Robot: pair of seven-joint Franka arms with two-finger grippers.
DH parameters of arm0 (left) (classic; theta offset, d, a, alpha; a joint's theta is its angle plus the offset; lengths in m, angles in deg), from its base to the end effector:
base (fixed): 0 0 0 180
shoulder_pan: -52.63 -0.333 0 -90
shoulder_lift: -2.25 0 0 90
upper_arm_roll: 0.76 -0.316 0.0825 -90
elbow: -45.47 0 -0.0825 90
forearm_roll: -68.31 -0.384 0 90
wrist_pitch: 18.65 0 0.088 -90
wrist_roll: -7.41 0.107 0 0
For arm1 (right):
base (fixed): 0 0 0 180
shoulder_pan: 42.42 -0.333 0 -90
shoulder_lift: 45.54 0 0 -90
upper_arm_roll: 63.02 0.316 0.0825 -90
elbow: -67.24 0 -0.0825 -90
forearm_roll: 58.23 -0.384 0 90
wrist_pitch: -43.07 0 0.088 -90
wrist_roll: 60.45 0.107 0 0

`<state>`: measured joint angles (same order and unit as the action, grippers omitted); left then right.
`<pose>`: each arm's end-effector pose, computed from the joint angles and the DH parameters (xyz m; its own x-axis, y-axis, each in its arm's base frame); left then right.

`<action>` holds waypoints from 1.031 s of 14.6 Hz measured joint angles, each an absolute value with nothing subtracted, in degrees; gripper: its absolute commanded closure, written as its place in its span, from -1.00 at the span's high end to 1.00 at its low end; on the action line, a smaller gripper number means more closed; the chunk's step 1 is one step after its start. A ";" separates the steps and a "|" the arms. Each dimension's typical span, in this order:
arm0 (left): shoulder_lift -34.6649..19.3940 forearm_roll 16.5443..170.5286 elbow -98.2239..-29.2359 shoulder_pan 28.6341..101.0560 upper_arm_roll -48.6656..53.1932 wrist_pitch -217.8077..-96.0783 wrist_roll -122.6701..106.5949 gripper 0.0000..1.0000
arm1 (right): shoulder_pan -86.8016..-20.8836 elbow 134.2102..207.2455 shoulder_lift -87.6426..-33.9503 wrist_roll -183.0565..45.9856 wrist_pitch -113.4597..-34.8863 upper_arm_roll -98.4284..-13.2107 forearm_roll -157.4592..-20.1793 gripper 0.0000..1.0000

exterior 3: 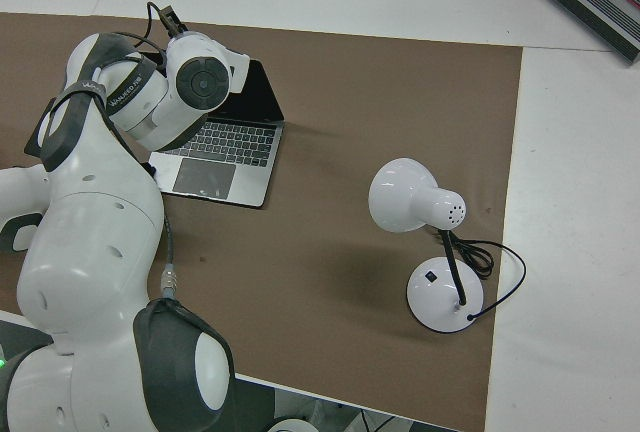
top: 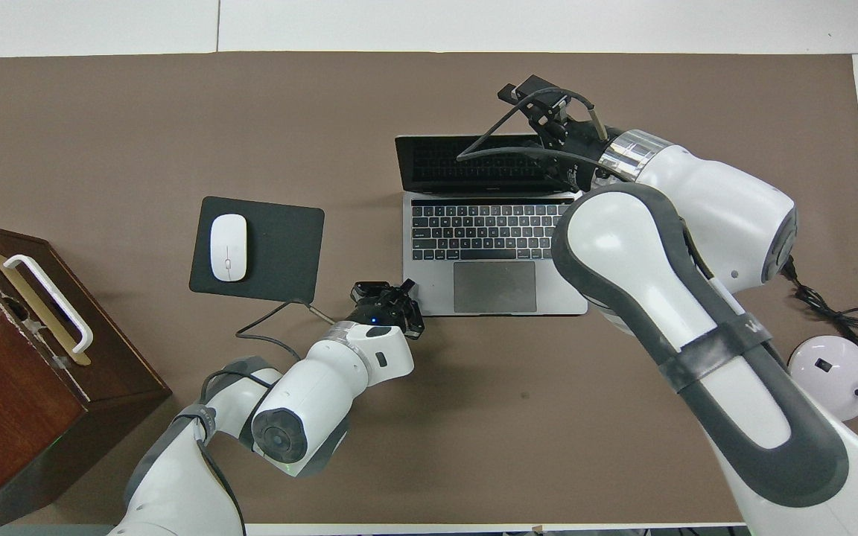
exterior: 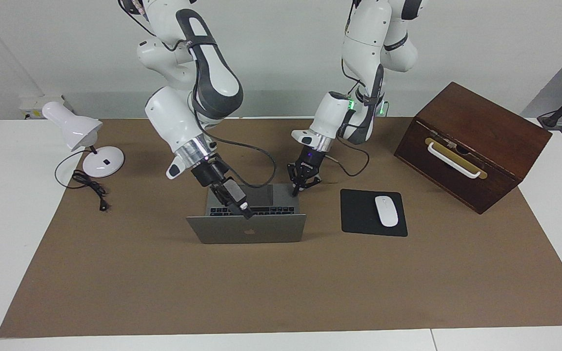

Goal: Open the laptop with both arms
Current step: 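Push the lid farther from the robot with the right gripper until upright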

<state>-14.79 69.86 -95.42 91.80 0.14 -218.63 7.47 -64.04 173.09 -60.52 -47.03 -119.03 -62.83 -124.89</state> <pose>0.4071 -0.3381 0.2656 0.5860 -0.4564 0.6696 -0.6243 -0.7810 0.0141 0.6249 0.1996 0.4422 0.6613 -0.7498 -0.0221 -0.4559 -0.3783 -0.8056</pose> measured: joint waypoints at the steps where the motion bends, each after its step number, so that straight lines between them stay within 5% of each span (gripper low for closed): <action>1: -14.78 69.86 -95.42 91.80 0.14 -218.63 7.47 -1.00 | -63.92 172.91 -60.65 -47.03 -119.01 -62.83 -124.65 1.00; 7: -14.79 69.86 -95.42 91.80 0.14 -218.63 7.47 -1.00 | -62.87 170.25 -62.38 -45.95 -115.44 -62.91 -120.81 1.00; 15: -14.92 69.85 -95.12 91.82 0.33 -218.63 2.45 -1.00 | -56.80 160.89 -62.34 -26.28 -92.81 -63.23 -95.52 1.00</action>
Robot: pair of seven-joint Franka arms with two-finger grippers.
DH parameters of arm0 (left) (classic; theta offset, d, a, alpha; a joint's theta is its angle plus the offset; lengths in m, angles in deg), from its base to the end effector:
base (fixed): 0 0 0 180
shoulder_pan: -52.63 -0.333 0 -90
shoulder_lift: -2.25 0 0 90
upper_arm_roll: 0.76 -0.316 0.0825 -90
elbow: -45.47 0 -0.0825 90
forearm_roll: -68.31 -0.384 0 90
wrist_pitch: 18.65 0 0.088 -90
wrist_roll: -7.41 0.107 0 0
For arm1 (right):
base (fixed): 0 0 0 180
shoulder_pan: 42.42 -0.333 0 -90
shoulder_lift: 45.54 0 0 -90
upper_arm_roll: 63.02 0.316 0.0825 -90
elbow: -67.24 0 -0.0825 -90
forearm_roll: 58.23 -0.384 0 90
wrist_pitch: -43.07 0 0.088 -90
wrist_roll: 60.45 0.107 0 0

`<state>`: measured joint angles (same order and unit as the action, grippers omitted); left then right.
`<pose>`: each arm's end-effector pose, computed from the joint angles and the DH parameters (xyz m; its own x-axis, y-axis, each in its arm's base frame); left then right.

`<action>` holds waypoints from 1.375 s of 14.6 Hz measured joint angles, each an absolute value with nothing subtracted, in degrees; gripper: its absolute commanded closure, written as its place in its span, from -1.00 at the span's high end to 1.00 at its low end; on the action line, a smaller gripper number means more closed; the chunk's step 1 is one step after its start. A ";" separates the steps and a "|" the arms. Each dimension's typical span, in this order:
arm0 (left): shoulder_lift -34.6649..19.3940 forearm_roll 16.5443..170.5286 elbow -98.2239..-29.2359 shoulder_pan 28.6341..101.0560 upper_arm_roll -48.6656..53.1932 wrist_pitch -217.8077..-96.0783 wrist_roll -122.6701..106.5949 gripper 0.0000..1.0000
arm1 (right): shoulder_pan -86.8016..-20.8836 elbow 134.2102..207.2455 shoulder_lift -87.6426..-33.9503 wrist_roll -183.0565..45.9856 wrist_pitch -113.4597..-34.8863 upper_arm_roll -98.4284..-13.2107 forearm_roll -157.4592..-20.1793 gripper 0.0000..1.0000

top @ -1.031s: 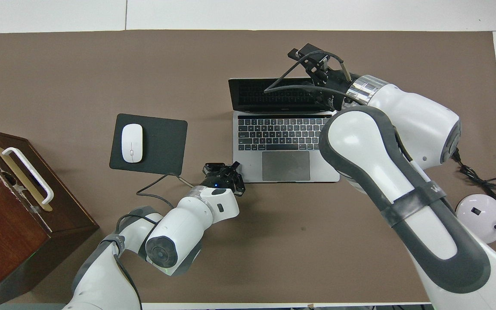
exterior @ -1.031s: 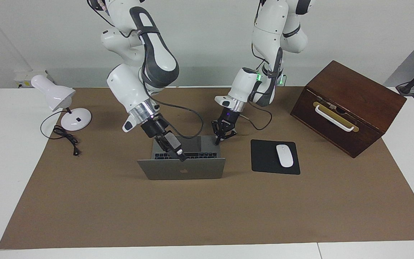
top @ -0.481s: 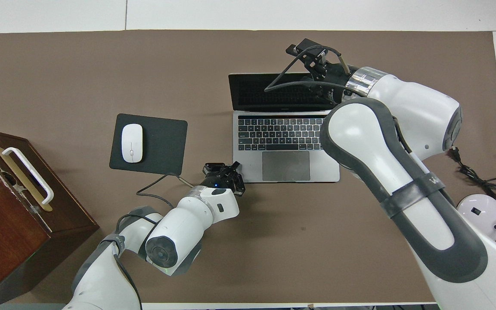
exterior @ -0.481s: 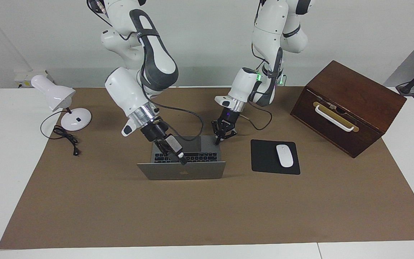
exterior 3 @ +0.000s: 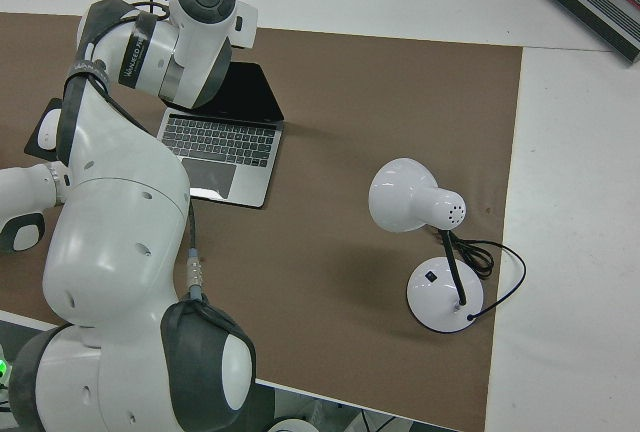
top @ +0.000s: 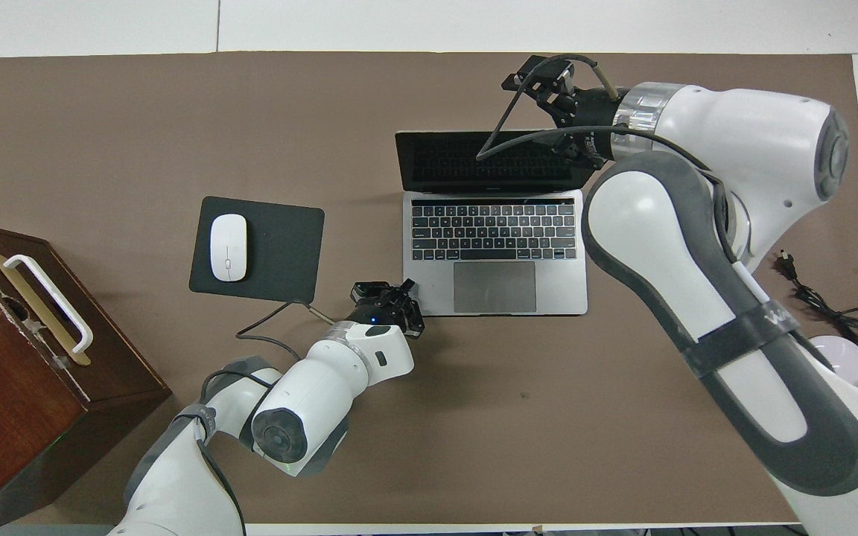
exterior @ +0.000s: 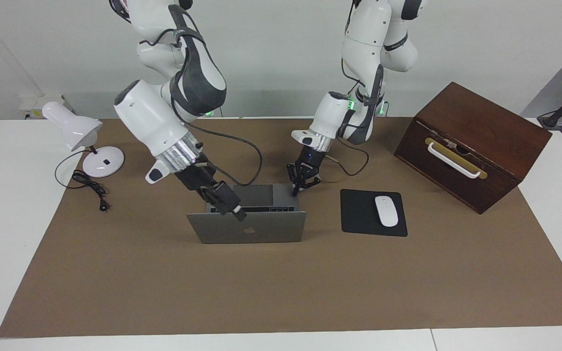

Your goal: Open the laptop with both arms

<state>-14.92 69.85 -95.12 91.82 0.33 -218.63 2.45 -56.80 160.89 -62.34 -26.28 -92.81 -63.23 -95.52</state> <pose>0.4071 -0.3407 0.2662 0.6359 -0.3869 0.6679 -0.5738 -0.8157 0.0738 0.6626 0.1746 0.4981 0.7657 -0.6387 -0.0765 -0.5321 -0.5621 -0.6332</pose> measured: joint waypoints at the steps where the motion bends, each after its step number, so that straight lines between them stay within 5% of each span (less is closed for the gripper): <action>1: -14.96 69.84 -95.02 91.84 0.58 -218.62 0.88 -1.00 | -56.63 160.40 -62.15 -26.09 -90.10 -63.52 -94.92 1.00; 7: -13.78 69.84 -93.50 91.87 1.25 -215.26 -4.69 -1.00 | -53.11 159.42 -56.24 -26.45 -69.80 -64.10 -84.02 1.00; 12: -4.23 69.86 -92.11 91.87 1.18 -198.11 -9.44 -1.00 | -48.34 159.27 -49.67 -40.89 -55.36 -64.15 -72.90 1.00; 15: 0.76 69.87 -91.03 91.85 1.05 -188.15 -11.97 -1.00 | -45.76 159.32 -46.84 -51.99 -51.77 -64.19 -66.82 1.00; 20: 5.75 69.88 -79.71 90.98 0.36 -161.92 -13.68 -1.00 | -39.61 161.03 -43.16 -66.75 -50.84 -64.27 -62.50 1.00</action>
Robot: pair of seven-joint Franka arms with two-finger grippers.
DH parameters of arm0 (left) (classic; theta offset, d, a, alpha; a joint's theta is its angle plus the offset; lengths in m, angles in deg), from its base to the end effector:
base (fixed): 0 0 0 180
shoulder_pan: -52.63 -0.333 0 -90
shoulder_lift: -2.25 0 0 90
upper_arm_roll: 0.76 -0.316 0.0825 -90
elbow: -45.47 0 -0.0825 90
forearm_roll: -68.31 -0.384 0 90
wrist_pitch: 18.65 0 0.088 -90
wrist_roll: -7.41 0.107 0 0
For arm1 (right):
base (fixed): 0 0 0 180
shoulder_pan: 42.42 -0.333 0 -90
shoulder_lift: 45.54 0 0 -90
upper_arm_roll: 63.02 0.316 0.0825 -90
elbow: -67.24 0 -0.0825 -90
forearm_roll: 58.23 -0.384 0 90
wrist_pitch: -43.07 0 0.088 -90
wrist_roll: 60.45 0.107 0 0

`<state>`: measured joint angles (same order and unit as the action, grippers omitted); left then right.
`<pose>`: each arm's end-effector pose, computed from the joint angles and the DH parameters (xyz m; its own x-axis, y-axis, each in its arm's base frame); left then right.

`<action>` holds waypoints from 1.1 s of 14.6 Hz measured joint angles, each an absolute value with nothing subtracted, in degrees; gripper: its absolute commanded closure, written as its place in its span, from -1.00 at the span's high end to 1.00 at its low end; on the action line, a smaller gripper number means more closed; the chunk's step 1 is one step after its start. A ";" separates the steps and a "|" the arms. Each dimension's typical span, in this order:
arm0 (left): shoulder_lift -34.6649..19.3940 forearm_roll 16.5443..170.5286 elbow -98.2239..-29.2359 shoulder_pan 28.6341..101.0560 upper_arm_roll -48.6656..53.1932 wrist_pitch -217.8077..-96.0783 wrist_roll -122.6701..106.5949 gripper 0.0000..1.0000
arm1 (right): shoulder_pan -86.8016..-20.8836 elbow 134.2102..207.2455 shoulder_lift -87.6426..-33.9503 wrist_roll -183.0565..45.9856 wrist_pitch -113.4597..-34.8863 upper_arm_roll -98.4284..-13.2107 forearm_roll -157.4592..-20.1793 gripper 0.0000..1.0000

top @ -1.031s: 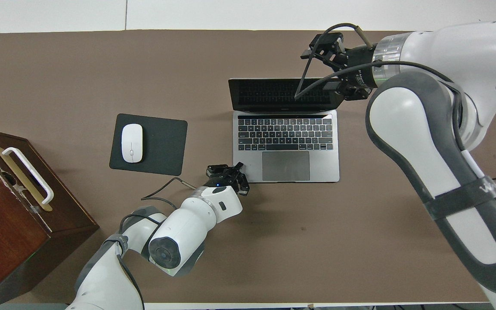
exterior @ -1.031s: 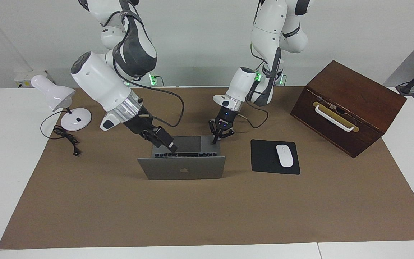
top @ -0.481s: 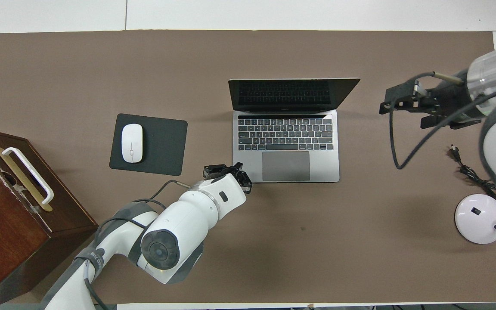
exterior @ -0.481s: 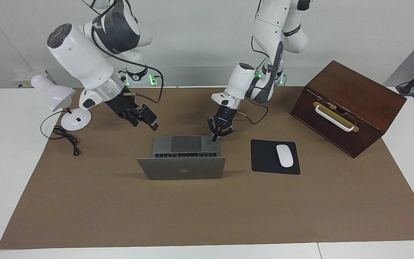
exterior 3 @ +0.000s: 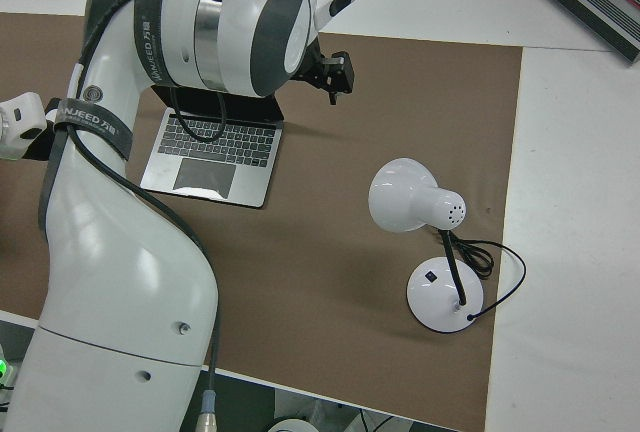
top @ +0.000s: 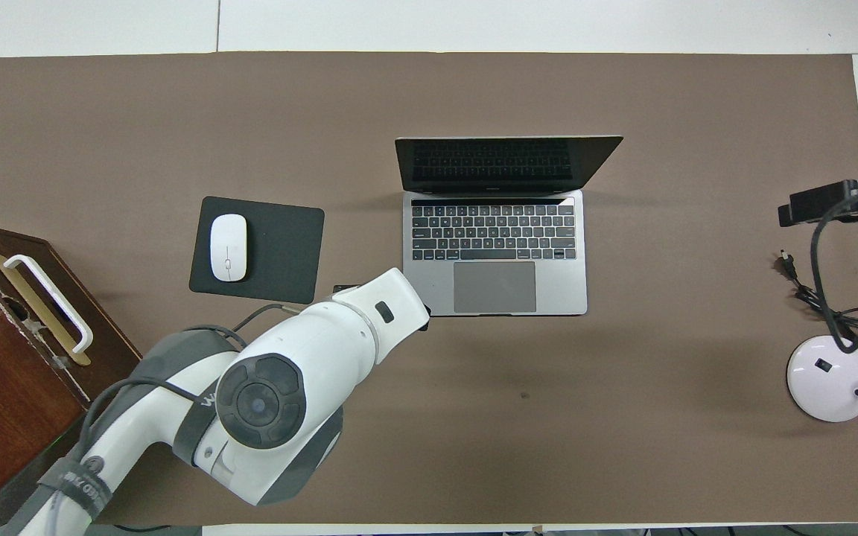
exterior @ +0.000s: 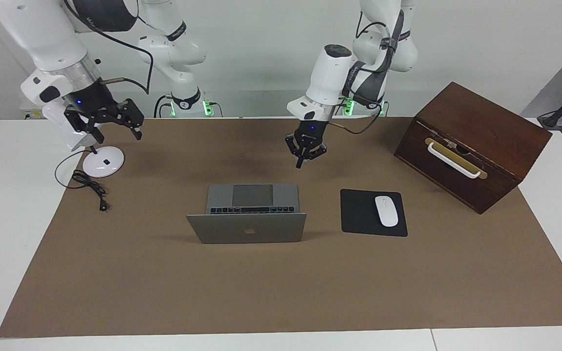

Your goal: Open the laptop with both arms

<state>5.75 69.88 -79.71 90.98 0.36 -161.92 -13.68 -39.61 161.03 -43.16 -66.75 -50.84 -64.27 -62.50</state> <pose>0.4280 -0.3524 0.4549 0.9070 -0.2549 0.3351 -0.3193 -0.9352 0.1530 0.5470 -0.0316 0.6224 0.9981 0.0338 0.0514 0.0373 -0.9968 -0.0701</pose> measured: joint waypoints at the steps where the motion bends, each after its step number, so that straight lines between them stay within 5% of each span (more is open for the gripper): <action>1: 6.71 69.88 -77.78 90.02 0.26 -157.83 -13.68 -1.00 | -38.63 161.53 -42.61 -68.16 -50.85 -64.27 -61.89 1.00; 9: 12.94 69.85 -70.88 76.25 -0.29 -135.97 0.44 -1.00 | -36.40 173.76 -37.71 -67.08 -59.01 -63.52 -61.41 1.00; 16: 13.70 69.75 -67.60 60.62 -0.48 -127.65 18.46 -1.00 | -39.01 174.78 -36.44 -62.24 -59.19 -63.03 -61.42 1.00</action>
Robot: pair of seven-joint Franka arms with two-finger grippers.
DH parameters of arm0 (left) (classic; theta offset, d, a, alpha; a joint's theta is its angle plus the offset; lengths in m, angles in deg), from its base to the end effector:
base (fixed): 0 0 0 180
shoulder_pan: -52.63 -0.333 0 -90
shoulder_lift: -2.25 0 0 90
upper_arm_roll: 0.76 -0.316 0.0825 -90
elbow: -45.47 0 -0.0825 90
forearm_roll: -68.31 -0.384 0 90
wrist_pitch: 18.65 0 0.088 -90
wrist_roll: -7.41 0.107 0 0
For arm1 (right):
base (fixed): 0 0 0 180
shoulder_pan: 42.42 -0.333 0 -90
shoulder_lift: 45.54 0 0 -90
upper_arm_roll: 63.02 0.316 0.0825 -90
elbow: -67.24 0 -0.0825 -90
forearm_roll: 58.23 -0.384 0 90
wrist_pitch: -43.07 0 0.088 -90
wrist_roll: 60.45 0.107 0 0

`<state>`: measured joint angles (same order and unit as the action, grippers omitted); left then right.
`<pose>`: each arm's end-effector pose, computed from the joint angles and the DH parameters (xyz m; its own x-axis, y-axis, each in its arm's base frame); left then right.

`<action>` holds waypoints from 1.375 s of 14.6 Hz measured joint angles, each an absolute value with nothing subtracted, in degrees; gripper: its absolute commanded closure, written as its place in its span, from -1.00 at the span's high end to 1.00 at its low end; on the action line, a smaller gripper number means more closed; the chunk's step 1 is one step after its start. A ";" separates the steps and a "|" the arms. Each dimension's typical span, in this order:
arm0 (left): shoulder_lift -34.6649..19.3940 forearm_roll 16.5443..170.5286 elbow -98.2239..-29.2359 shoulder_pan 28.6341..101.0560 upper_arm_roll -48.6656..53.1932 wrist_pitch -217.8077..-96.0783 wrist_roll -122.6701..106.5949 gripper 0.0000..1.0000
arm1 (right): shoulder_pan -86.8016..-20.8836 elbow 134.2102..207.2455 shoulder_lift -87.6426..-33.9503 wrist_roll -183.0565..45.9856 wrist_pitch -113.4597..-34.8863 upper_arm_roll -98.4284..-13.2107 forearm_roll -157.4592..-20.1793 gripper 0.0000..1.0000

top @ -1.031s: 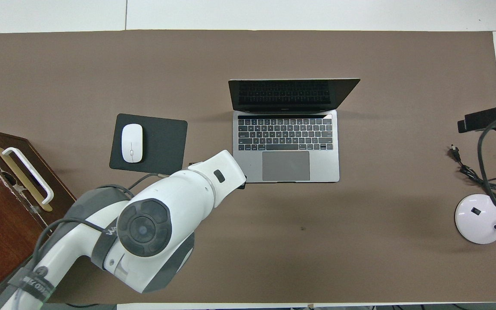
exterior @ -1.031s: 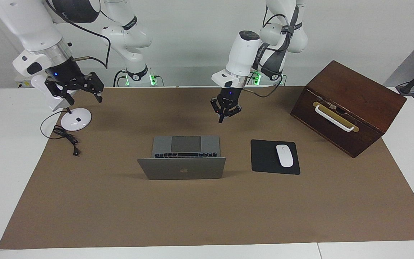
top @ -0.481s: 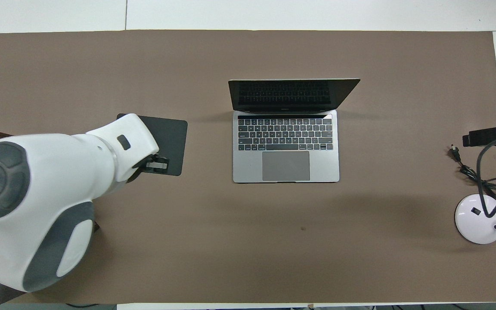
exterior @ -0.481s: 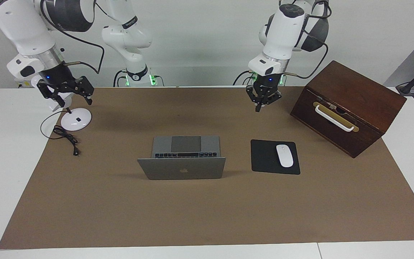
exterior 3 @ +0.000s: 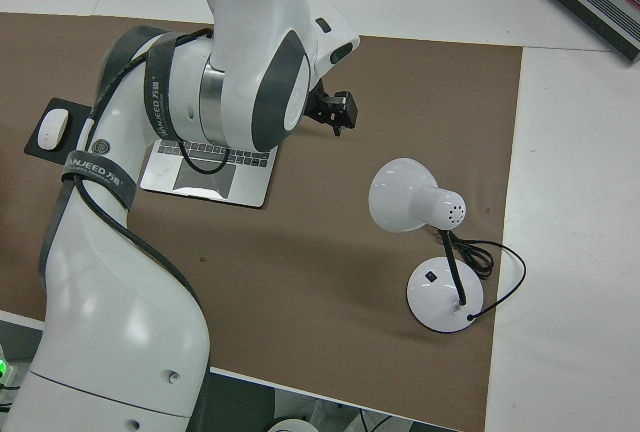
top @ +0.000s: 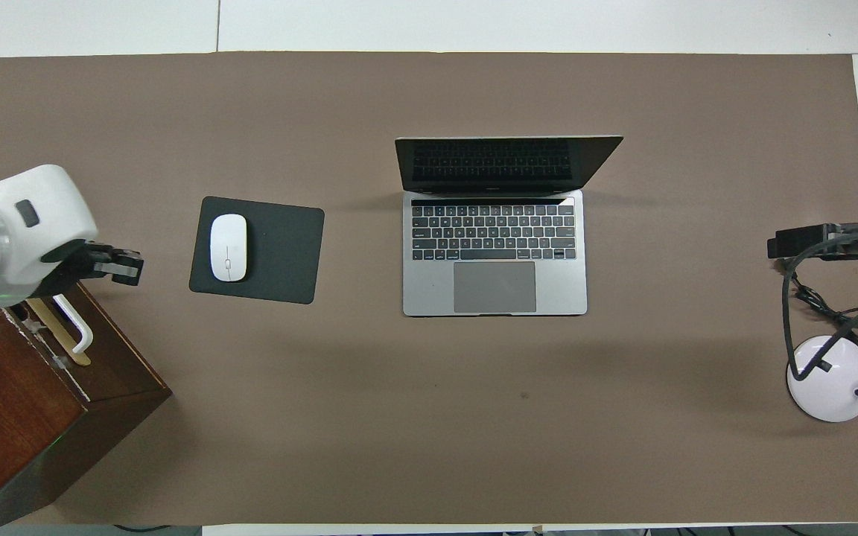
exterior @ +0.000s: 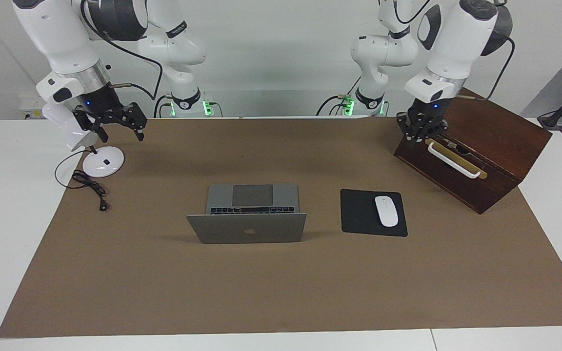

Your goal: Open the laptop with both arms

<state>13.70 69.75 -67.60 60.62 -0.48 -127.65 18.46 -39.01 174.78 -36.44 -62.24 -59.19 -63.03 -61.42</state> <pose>0.5063 -0.0756 0.5678 0.9378 -0.3218 0.1305 -0.3244 -0.9459 -0.0014 0.5177 -0.0262 0.5825 0.9969 -0.0402 0.0680 -0.0366 -0.9979 -0.0530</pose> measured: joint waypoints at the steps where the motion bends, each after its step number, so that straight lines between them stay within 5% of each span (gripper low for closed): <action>1: 13.71 69.75 -67.34 58.57 -0.53 -127.03 20.05 -1.00 | -38.99 174.83 -36.44 -62.24 -59.19 -63.22 -61.42 1.00; 2: 13.73 69.74 -67.20 57.01 -0.56 -126.66 20.98 -0.84 | -38.99 174.89 -36.44 -62.24 -59.19 -63.33 -61.42 1.00; 3: 13.73 69.73 -67.16 55.82 -0.53 -126.57 21.33 0.38 | -38.99 174.93 -36.44 -62.24 -59.19 -63.36 -61.42 1.00; 4: 13.73 69.72 -67.15 54.86 -0.51 -126.54 21.40 0.99 | -38.99 174.96 -36.44 -62.24 -59.19 -63.38 -61.42 1.00; 15: 13.64 69.73 -64.08 51.24 -0.40 -125.60 17.11 1.00 | -38.99 175.09 -36.42 -62.24 -59.19 -63.40 -61.42 1.00; 20: 10.43 69.74 -54.72 51.23 -0.15 -118.82 15.39 1.00 | -39.08 175.12 -36.41 -62.24 -59.19 -63.29 -61.42 1.00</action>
<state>10.43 69.74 -54.72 51.23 -0.15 -118.82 15.39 -39.08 175.12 -36.41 -62.24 -59.19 -63.29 -61.42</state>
